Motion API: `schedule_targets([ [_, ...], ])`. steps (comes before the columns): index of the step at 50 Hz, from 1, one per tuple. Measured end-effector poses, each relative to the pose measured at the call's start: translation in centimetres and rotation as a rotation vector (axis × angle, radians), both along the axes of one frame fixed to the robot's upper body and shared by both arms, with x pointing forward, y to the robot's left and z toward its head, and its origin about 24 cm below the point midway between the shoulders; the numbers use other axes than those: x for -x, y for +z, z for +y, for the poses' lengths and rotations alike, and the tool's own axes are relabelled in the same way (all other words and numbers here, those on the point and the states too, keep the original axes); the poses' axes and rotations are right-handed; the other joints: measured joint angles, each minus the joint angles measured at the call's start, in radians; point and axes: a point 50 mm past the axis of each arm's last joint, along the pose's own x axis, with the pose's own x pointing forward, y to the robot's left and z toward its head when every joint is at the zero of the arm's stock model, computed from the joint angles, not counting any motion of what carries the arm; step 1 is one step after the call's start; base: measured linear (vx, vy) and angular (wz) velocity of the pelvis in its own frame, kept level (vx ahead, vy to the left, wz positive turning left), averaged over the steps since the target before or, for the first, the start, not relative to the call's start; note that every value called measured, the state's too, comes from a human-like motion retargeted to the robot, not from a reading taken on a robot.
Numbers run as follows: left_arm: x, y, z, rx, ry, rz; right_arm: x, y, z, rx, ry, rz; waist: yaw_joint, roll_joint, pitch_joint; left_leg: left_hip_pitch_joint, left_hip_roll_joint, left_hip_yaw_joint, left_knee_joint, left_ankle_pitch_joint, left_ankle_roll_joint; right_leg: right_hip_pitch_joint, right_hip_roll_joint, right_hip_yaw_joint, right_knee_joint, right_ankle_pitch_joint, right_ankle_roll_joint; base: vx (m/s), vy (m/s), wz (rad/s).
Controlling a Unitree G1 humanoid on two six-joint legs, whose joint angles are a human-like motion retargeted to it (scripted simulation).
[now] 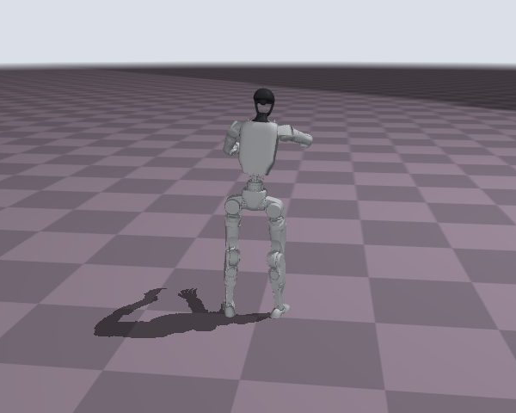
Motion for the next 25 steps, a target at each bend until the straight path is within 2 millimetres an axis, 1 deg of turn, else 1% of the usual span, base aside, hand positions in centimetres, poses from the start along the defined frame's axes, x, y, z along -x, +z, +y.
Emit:
schedule_targets([
  [3, -3.6, 2.8, -0.2, -0.109, 0.118, 0.04, -0.1, 0.0, -0.1, 0.015, 0.002, 0.017, -0.019, 0.0, -0.009, -0.005, 0.0, -0.025, -0.019, 0.016, -0.003, -0.002, 0.0, -0.026, 0.004, -0.003, 0.0, -0.04, 0.0, 0.44],
  [5, -5.2, 4.1, 0.2, -0.146, 0.171, 0.099, -0.2, 0.2, -0.1, 0.019, 0.002, 0.023, -0.022, 0.002, -0.012, -0.012, 0.003, -0.033, -0.02, 0.018, -0.002, -0.007, 0.002, -0.034, 0.007, -0.004, 0.0, -0.02, 0.0, 0.11],
  [8, -6.1, 4.5, 0.6, -0.191, 0.184, 0.154, -0.2, 0.3, 0.0, 0.019, 0.001, 0.023, -0.008, 0.009, -0.018, -0.017, 0.011, -0.026, -0.02, 0.018, 0.0, -0.018, 0.011, -0.027, 0.009, -0.002, 0.0, 0.0, -0.01, -0.08],
  [10, -5.8, 4.3, 0.5, -0.215, 0.153, 0.141, -0.2, 0.6, 0.0, 0.016, -0.002, 0.012, 0.009, 0.018, -0.017, -0.016, 0.017, -0.013, -0.02, 0.015, 0.0, -0.025, 0.019, -0.015, 0.009, 0.001, 0.0, 0.0, -0.03, -0.36],
  [12, -4.6, 3.2, 0.3, -0.209, 0.095, 0.098, -0.1, 0.8, 0.1, 0.008, -0.004, -0.005, 0.028, 0.028, -0.011, -0.008, 0.021, 0.006, -0.02, 0.012, -0.002, -0.027, 0.025, 0.002, 0.008, 0.003, 0.0, 0.02, -0.03, -0.47],
  [14, -2.7, 1.2, 0.2, -0.171, 0.016, 0.064, -0.1, 0.9, 0.2, -0.004, -0.006, -0.019, 0.046, 0.038, -0.007, 0.002, 0.023, 0.026, -0.02, 0.007, -0.003, -0.027, 0.029, 0.021, 0.006, 0.005, 0.0, 0.03, -0.01, -0.51],
  [17, 1.3, -2.4, 0.5, -0.076, -0.111, 0.056, 0.0, 1.0, 0.3, -0.03, -0.008, -0.045, 0.069, 0.047, 0.001, 0.013, 0.022, 0.053, -0.01, -0.004, -0.006, -0.023, 0.03, 0.048, 0.001, 0.007, 0.0, 0.04, 0.01, -0.46],
  [20, 5.0, -5.7, 0.9, 0.02, -0.206, 0.093, 0.2, 1.2, 0.2, -0.056, -0.004, -0.072, 0.086, 0.045, 0.011, 0.012, 0.018, 0.068, 0.016, -0.021, -0.007, -0.017, 0.025, 0.065, -0.007, 0.008, 0.0, 0.03, 0.01, -0.21],
  [22, 6.5, -7.0, 0.8, 0.054, -0.231, 0.115, 0.4, 1.0, 0.0, -0.067, -0.001, -0.077, 0.09, 0.04, 0.011, 0.007, 0.015, 0.067, 0.03, -0.027, -0.006, -0.013, 0.02, 0.065, -0.012, 0.008, 0.0, 0.0, 0.0, 0.0],
  [23, 6.8, -7.2, 0.6, 0.059, -0.232, 0.117, 0.5, 0.9, -0.2, -0.072, 0.0, -0.076, 0.088, 0.037, 0.01, 0.004, 0.012, 0.063, 0.035, -0.029, -0.005, -0.011, 0.016, 0.06, -0.014, 0.008, 0.0, 0.01, 0.01, 0.25],
  [25, 6.6, -6.8, -0.2, 0.046, -0.213, 0.099, 0.6, 0.4, -0.6, -0.084, -0.001, -0.068, 0.077, 0.03, 0.004, -0.003, 0.007, 0.046, 0.037, -0.028, -0.001, -0.006, 0.009, 0.045, -0.016, 0.006, 0.0, 0.0, 0.01, 0.46],
])
